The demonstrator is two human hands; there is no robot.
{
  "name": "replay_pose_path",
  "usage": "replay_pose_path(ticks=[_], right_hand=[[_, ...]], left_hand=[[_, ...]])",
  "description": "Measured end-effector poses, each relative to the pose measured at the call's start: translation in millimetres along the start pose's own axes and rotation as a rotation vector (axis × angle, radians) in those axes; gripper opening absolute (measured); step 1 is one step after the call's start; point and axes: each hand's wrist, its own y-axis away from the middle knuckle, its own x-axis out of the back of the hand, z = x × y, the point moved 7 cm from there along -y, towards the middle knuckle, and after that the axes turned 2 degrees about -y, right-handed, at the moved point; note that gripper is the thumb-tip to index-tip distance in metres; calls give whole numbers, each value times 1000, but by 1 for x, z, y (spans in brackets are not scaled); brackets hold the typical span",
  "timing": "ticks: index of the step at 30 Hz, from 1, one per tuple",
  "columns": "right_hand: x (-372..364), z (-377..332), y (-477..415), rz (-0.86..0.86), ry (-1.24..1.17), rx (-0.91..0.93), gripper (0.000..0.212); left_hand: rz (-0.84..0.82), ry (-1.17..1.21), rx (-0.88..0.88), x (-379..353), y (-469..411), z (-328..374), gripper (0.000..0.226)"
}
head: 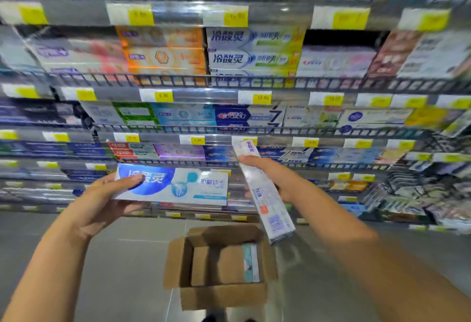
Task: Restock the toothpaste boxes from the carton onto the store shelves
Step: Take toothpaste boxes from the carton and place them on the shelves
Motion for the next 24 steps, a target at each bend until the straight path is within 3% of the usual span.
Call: replay_pose_path(ticks=[8,15,18,20,24], right_hand=[[-4,-33,13,6,129,-90,57],[-15,-55,5,49,125,-28,68],[-16,-77,-7,134,179,44,79],[-18,-90,-14,192,162,47,78],[-32,-114,-28,144,-17,65,55]], left_hand=[[24,-7,-96,-9,14,30,89],[7,62,-131,-5,9,46,59],[14,72,-155,11,-1,58,62],[-8,86,-164,23,-7,69,50],[-48,68,-191,52,-26,97,74]])
